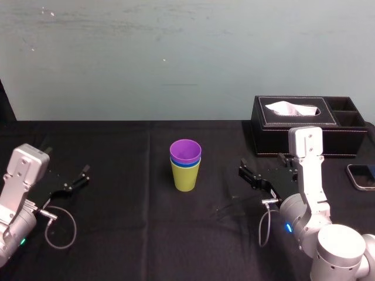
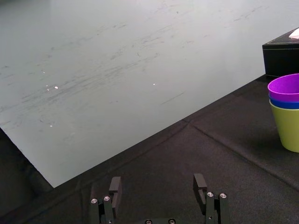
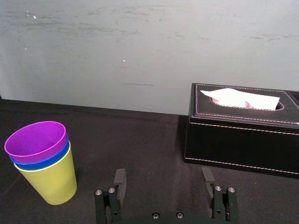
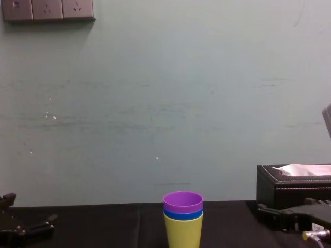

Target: Stack the three plastic cups sequentially using one hand.

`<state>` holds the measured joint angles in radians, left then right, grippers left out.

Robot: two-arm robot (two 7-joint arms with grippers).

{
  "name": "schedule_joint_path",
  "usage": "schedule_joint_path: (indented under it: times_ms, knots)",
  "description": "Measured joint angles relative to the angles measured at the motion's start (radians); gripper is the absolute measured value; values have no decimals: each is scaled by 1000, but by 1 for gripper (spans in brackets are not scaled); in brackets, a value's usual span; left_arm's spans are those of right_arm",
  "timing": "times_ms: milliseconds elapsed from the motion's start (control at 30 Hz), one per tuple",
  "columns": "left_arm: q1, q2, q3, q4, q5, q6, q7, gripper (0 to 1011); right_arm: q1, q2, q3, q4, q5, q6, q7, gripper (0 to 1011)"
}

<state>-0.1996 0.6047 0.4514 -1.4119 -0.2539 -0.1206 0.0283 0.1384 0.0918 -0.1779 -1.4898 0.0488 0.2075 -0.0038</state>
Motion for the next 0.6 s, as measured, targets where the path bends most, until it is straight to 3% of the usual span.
schedule_joint_path:
  times_ms: [600]
  knots:
    - [0, 0, 0, 0, 0, 0, 0, 1000, 0, 0, 0, 0, 0, 0, 0, 1000]
